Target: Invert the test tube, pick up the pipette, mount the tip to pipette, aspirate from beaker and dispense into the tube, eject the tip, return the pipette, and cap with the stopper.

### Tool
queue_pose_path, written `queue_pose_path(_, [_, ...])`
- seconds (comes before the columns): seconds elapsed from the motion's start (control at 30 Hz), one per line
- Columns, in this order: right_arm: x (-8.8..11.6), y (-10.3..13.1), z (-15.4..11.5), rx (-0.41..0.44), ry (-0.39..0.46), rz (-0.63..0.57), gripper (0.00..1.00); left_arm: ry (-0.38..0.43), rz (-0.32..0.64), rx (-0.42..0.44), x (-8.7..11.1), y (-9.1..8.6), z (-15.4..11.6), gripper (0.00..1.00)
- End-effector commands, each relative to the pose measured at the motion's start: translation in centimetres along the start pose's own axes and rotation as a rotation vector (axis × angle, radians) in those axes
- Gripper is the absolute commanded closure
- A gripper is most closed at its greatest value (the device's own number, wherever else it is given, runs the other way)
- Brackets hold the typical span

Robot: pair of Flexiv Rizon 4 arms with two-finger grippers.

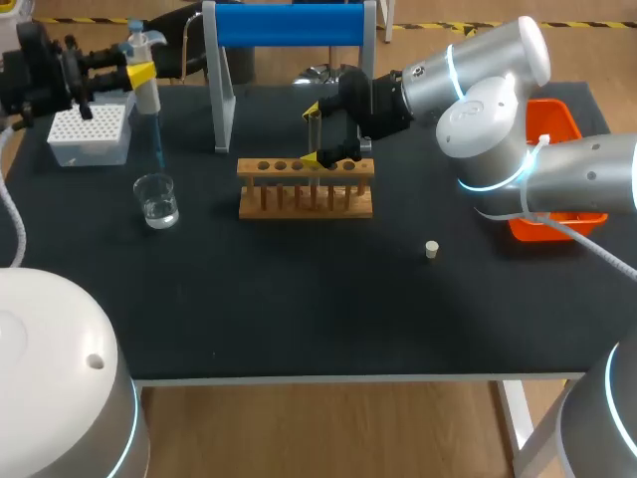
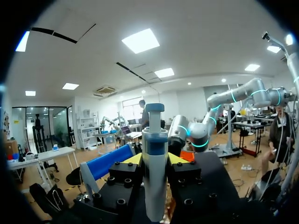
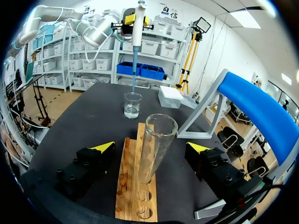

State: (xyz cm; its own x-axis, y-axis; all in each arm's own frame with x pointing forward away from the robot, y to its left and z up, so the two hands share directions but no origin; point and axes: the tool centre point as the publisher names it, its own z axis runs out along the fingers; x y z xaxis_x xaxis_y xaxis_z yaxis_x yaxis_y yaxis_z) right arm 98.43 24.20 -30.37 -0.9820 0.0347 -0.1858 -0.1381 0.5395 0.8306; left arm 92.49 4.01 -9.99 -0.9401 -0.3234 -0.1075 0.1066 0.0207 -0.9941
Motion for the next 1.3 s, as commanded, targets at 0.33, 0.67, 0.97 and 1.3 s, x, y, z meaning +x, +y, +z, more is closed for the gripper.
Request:
queue_pose_path(0.33, [0.0,0.0,-0.1,0.002,0.001,0.000,0.00,0.068,-0.065,-0.027,-0.3,-5.8,7.3,1.00])
queue_pose_path(0.67, [0.0,0.0,-0.1,0.002,0.001,0.000,0.00,0.201,-0.064,0.010,0.7,-8.5,13.3,1.00])
queue_pose_path(0.97, [0.0,0.0,-0.1,0.002,0.001,0.000,0.00,0.258,-0.048,0.024,1.2,-9.5,15.6,1.00])
queue_pose_path(1.3, [0.0,0.0,-0.1,0.002,0.001,0.000,0.00,0.258,-0.048,0.024,1.2,-9.5,15.6,1.00])
